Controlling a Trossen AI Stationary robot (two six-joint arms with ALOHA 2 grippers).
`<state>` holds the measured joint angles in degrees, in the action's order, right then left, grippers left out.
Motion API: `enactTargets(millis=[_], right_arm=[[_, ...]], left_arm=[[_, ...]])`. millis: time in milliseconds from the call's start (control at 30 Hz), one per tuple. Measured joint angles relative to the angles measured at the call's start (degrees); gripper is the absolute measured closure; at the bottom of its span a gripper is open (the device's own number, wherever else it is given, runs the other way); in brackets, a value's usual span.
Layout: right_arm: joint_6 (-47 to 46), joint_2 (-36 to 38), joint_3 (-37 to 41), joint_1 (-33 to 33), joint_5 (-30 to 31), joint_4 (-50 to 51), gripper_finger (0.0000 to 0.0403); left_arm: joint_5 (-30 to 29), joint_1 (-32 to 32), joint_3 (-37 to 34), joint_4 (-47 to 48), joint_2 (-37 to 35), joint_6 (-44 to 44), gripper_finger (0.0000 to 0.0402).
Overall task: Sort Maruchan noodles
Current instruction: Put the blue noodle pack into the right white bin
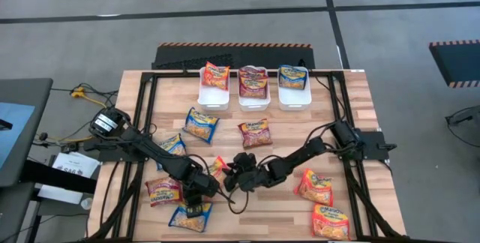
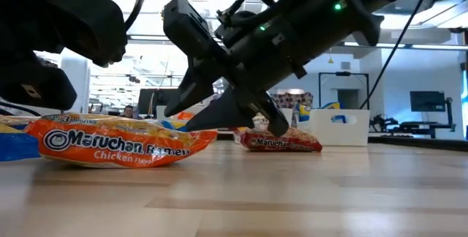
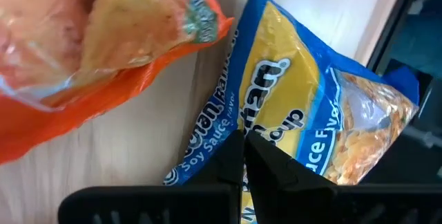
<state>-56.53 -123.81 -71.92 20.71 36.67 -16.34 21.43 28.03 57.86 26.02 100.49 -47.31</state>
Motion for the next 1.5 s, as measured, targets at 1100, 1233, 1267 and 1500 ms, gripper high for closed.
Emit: enactTargets(millis=[1100, 1233, 1267, 1500], right_arm=[[-0.02, 0.07, -0.02, -8.35, 0.15, 0.02, 0.0227], [-0.04, 0.07, -0.02, -8.98, 0.15, 0.02, 0.0227], [-0.02, 0.07, -0.02, -9.07, 0.15, 0.02, 0.0227], [-0.02, 0.07, -0.02, -9.66, 0.15, 0.0, 0.0227]], left_arm=[[-2.77, 0.01, 0.0, 0.37, 0.0, -16.42, 0.0401], [-2.33, 0.0, 0.0, 0.38, -0.09, -12.25, 0.0401], [-2.13, 0.0, 0.0, 0.39, -0.09, -11.3, 0.0401], [-0.11, 0.22, -0.02, 0.34, -1.05, -6.01, 0.0401]])
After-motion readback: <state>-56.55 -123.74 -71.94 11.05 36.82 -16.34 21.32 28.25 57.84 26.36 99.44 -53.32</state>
